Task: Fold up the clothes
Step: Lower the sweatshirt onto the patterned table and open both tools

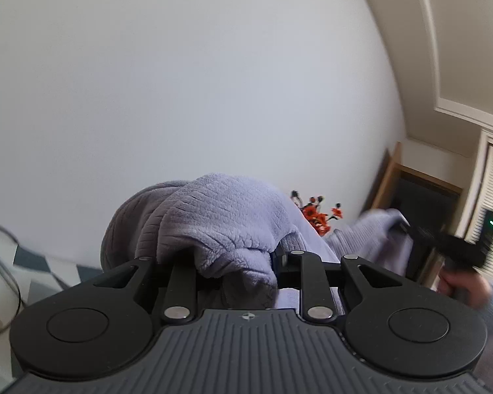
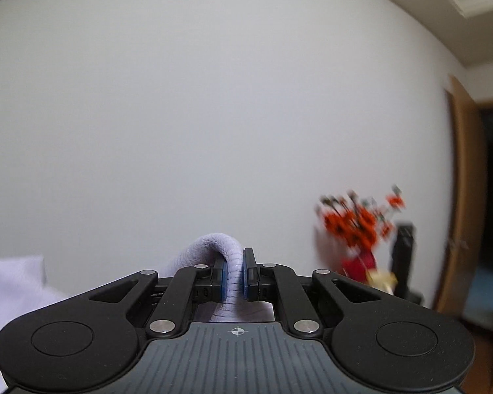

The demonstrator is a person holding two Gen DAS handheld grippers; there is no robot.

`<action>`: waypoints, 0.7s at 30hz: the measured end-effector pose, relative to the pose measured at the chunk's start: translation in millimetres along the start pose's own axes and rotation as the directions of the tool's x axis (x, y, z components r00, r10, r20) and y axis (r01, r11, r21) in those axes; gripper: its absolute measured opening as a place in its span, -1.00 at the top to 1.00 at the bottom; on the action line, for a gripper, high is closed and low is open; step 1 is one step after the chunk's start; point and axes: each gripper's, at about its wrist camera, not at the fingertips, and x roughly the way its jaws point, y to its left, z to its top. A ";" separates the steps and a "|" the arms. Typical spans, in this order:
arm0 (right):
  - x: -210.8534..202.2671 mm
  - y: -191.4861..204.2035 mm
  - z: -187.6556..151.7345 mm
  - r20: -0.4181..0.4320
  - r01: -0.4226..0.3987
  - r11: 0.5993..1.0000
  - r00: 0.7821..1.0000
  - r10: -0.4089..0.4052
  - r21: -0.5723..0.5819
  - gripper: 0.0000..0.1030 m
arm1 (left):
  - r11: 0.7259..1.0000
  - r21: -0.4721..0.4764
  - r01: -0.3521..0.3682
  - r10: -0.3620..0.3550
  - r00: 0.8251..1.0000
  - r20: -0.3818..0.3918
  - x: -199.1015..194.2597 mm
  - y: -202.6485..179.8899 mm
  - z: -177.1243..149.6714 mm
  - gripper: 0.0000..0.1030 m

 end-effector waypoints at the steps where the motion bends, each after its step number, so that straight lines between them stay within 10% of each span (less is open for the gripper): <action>1: 23.7 4.8 4.9 0.002 -0.016 1.000 1.000 0.016 -0.012 0.85 | 1.000 -0.004 -0.024 0.024 1.000 -0.005 7.1 0.3 -3.5 0.51; 8: 220.2 80.6 -1.2 -0.004 -0.183 0.978 0.983 0.184 -0.099 0.85 | 0.956 -0.038 -0.290 0.289 0.957 -0.027 57.2 20.0 -34.7 0.45; 13: 343.8 150.1 -54.1 -0.099 -0.308 0.946 0.949 0.298 -0.101 0.76 | 0.859 -0.036 -0.511 0.487 0.837 -0.248 110.0 75.6 -76.9 0.32; 17: 405.4 175.0 -124.2 -0.371 -0.364 0.926 0.878 0.304 -0.103 -0.07 | 0.775 0.000 -0.633 0.599 0.734 -0.320 105.3 99.5 -90.8 0.03; 21: 388.0 140.5 -167.2 -0.371 -0.367 0.926 0.876 0.310 -0.093 -0.72 | 0.765 0.018 -0.643 0.619 0.729 -0.292 79.4 104.3 -70.8 -0.35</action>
